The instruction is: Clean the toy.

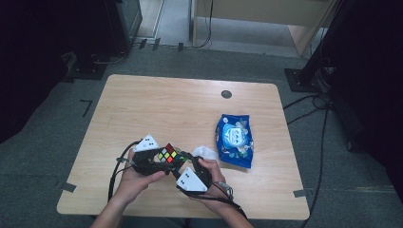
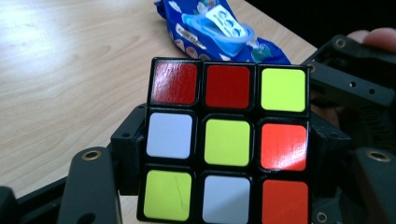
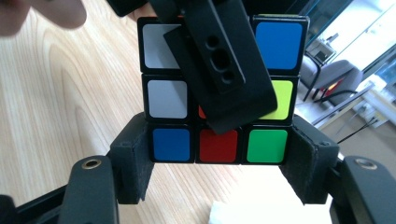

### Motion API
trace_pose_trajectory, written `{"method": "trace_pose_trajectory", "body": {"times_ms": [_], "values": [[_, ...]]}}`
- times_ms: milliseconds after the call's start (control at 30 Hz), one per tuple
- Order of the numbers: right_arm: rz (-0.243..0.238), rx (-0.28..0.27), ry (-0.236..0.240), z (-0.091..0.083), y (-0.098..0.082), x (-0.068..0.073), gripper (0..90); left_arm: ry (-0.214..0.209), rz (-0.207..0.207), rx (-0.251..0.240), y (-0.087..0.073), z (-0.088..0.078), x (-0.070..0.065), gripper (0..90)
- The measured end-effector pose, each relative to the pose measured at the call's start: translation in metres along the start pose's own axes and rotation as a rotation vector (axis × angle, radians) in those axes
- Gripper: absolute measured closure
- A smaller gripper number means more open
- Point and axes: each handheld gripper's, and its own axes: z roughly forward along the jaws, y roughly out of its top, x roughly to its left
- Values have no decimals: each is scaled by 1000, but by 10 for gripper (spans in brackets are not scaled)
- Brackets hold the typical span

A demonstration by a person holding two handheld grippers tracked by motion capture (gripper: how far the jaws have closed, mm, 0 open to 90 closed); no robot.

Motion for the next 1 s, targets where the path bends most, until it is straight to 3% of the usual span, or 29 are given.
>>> {"method": "trace_pose_trajectory", "body": {"times_ms": [67,167,200,300,333,367,400,433,467,500,533,567,600,700,800,1000], "values": [[4,-1,10,1,-1,-1,345,4,1,-2,0,0,0,338],[69,-7,32,1,-3,-7,301,32,0,-24,0,-2,0,339],[69,-7,32,1,-3,-7,301,36,1,-31,0,-4,2,339],[126,-3,58,-3,-8,-18,259,50,-23,-87,0,-12,7,340],[164,11,40,-7,-13,-26,299,64,-17,-106,0,-17,11,339],[164,11,40,-7,-13,-26,299,64,-17,-106,0,-17,11,339],[253,44,41,-9,-21,-38,303,65,-15,-111,-1,-19,14,339],[253,44,41,-9,-21,-38,303,65,-15,-111,-1,-19,14,339],[354,105,45,-7,-31,-51,326,71,-12,-114,-1,-20,16,339],[354,105,45,-7,-31,-51,326,71,-12,-114,-1,-20,16,339],[467,169,81,-3,-42,-63,324,69,-13,-115,-1,-20,16,339],[467,169,81,-3,-42,-63,324,69,-10,-116,-2,-20,16,339],[553,228,92,2,-55,-70,344,70,-7,-117,-2,-19,16,339],[586,268,74,6,-64,-72,365,79,8,-111,-3,-17,15,339],[655,316,47,11,-71,-68,404,89,9,-103,-4,-15,16,339],[647,366,32,18,-74,-61,455,90,12,-106,-5,-14,15,339]]}}
